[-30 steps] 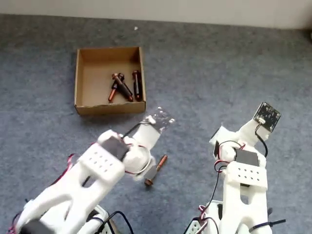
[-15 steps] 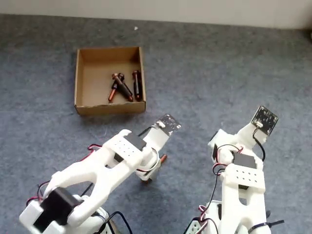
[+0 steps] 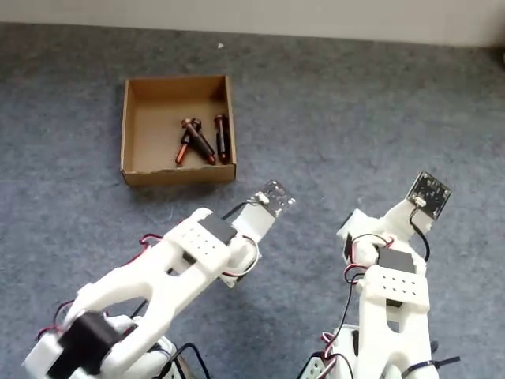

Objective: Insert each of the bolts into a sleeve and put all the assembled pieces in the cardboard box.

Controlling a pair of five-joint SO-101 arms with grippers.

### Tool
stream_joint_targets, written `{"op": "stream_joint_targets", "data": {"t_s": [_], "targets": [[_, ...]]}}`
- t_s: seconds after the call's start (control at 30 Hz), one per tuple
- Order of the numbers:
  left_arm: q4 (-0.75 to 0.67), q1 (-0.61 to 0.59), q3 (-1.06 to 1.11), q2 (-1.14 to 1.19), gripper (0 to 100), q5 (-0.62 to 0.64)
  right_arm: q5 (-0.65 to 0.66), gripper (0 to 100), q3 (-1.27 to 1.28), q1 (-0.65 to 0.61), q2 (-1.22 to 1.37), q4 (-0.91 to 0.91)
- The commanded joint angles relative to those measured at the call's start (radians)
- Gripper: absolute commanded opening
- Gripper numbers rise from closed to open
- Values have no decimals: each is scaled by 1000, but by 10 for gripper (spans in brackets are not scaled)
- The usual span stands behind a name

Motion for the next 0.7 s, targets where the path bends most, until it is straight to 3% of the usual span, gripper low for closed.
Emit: {"op": "stream_joint_targets", "data": {"t_s": [0.0,0.2,0.43,0.67], "targets": [[120,-7,-36,-213,6,9,-2,7,-8,16,-33,-28],[209,-102,-31,-545,6,28,-2,7,-7,16,-33,-28],[98,-321,125,-912,6,476,-2,7,-7,16,-33,-28],[87,-337,280,-1124,6,740,-2,7,-7,16,-33,-28]]}}
